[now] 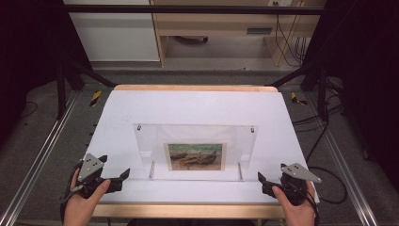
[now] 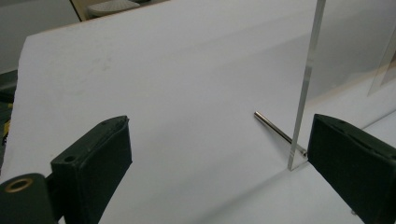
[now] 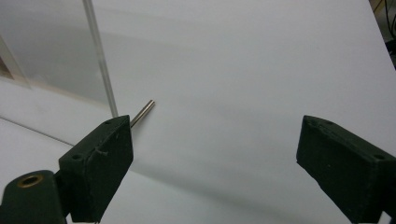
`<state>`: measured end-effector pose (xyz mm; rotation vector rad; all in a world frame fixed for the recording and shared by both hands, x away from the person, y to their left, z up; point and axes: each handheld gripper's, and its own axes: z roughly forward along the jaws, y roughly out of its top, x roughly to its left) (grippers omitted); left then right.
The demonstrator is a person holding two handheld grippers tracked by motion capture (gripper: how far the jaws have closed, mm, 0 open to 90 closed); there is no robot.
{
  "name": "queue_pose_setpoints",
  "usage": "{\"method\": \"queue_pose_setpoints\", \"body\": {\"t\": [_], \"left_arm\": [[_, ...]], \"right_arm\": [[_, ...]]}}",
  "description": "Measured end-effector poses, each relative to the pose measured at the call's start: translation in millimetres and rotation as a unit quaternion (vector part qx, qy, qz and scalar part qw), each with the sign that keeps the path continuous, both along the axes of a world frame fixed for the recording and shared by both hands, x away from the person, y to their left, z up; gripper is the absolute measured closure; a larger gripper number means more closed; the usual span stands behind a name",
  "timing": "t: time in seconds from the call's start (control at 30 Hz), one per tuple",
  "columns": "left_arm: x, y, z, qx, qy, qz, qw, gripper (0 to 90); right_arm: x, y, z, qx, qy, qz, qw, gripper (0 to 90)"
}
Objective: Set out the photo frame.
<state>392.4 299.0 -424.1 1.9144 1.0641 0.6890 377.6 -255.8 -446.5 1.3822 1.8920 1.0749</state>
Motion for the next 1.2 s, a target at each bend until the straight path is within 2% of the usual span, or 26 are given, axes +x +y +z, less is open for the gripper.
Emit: {"method": "queue_pose_setpoints", "body": {"t": [0.17,0.3,0.4,0.63,0.73,0.83,0.93,1.07,1.2], "left_arm": [[0.6,3.7,-0.5,0.021,0.016,-0.013,0.9996,6.1],[4.8,2.0,0.4,0.048,0.027,-0.028,0.9980,6.1],[9.8,0.7,3.8,0.067,0.031,-0.038,0.9965,5.9],[26.8,3.3,16.4,0.067,0.045,-0.042,0.9958,6.0],[35.0,1.9,21.5,0.088,0.054,-0.048,0.9935,5.7],[44.0,1.1,24.6,0.099,0.057,-0.051,0.9921,5.6],[54.3,0.8,24.5,0.096,0.065,-0.048,0.9922,5.4],[71.3,-0.6,25.8,0.103,0.070,-0.044,0.9912,5.5],[89.3,-5.0,25.9,0.103,0.068,-0.040,0.9915,5.5]], "right_arm": [[0.0,-5.8,-1.5,-0.006,0.012,-0.008,0.9999,10.6],[1.2,-8.9,-0.3,0.003,0.021,-0.011,0.9997,10.2],[4.6,-9.8,1.3,-0.009,0.022,-0.013,0.9996,10.0],[17.8,-12.8,10.8,-0.031,0.030,-0.012,0.9990,11.1],[25.0,-15.7,15.1,-0.040,0.034,-0.009,0.9986,11.7],[33.0,-16.9,19.1,-0.045,0.041,-0.009,0.9981,12.0],[44.2,-16.9,20.8,-0.055,0.046,-0.008,0.9974,12.2],[61.3,-17.2,23.3,-0.067,0.047,-0.011,0.9966,12.6],[79.8,-20.8,23.6,-0.068,0.045,-0.015,0.9965,12.8]]}}
